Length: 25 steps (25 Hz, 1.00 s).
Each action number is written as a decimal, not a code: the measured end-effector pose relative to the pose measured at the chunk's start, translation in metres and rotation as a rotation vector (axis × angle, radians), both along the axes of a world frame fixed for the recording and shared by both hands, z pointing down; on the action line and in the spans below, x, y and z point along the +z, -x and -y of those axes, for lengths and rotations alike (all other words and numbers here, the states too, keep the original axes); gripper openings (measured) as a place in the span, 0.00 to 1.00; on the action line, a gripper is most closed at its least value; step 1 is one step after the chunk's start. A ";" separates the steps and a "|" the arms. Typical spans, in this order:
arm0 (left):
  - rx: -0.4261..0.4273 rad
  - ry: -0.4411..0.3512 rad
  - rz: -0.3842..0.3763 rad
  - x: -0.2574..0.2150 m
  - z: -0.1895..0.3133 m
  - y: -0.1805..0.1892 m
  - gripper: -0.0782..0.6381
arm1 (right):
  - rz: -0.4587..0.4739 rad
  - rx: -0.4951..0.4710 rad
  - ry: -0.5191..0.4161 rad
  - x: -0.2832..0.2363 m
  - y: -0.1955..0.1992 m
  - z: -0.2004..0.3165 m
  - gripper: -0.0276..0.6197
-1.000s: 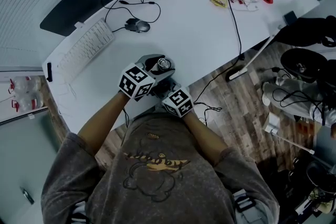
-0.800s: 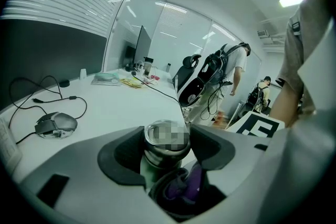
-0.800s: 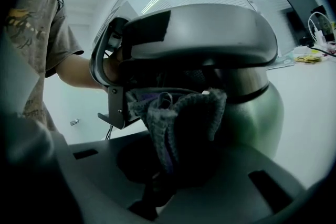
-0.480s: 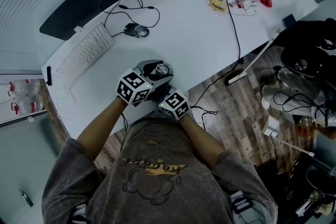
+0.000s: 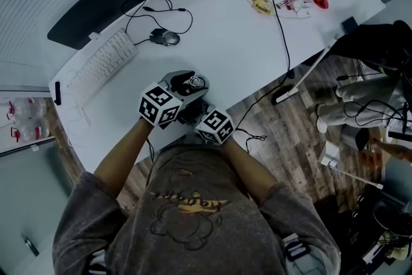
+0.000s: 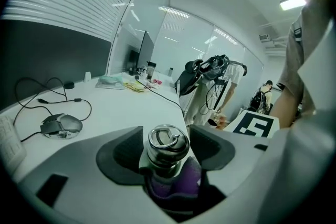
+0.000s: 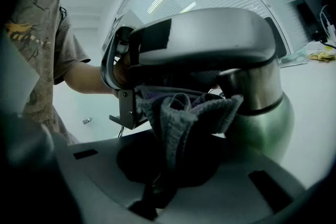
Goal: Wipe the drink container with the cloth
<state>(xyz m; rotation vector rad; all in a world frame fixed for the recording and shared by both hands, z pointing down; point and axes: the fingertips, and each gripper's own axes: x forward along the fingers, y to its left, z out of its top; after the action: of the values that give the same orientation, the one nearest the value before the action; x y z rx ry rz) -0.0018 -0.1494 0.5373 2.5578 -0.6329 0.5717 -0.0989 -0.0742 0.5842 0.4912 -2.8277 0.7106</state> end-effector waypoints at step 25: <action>-0.334 -0.261 -0.233 -0.153 -0.002 0.066 0.49 | -0.103 0.295 -0.222 -0.147 -0.130 0.038 0.12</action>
<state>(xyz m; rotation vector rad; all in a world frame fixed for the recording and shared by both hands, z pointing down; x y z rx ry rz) -0.0681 -0.1475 0.3848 2.6142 -1.0789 0.0795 0.0311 -0.1124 0.4372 0.9674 -2.7783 0.4024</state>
